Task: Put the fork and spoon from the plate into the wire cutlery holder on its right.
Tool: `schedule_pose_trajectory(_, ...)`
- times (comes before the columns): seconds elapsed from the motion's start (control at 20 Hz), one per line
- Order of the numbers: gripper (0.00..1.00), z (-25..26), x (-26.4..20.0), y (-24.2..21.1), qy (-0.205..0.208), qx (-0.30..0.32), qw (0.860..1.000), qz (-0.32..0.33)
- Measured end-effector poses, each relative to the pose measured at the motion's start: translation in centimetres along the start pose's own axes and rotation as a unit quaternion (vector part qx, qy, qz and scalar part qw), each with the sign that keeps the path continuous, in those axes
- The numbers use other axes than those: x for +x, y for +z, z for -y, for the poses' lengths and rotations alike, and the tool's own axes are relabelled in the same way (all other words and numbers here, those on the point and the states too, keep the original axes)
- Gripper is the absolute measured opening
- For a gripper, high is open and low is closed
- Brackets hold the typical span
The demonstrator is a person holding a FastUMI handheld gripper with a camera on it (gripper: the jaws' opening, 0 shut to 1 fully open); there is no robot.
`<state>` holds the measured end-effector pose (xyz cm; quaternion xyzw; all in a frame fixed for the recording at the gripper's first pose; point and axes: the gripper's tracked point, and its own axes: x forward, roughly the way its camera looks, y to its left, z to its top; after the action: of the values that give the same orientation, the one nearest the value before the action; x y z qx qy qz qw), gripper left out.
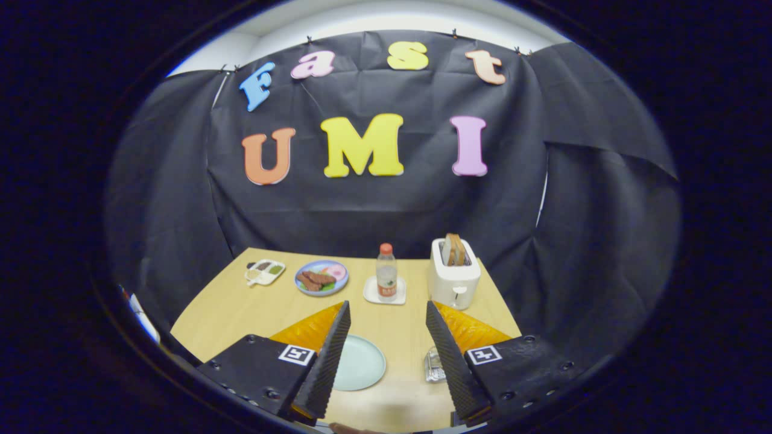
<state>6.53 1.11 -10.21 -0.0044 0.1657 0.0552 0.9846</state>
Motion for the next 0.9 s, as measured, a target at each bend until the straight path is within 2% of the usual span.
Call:
schedule_pose_trajectory(0.1, 0.85, -1.8, -1.9, 2.6, 0.012, -0.014, 0.999, 0.039)
schedule_pose_trajectory(0.15, 0.93, -2.4, -2.8, 3.7, 0.014, -0.025, 0.998, 0.058)
schedule_pose_trajectory(0.3, 0.95, -4.4, -4.7, 6.2, 0.02, -0.037, 0.994, 0.099)
schedule_pose_trajectory(0.55, 0.96, -5.4, -7.0, 8.4, 0.017, -0.018, 0.992, 0.125)
schedule_pose_trajectory(0.9, 0.96, -5.0, -7.1, 7.8, 0.003, -0.008, 0.992, 0.126)
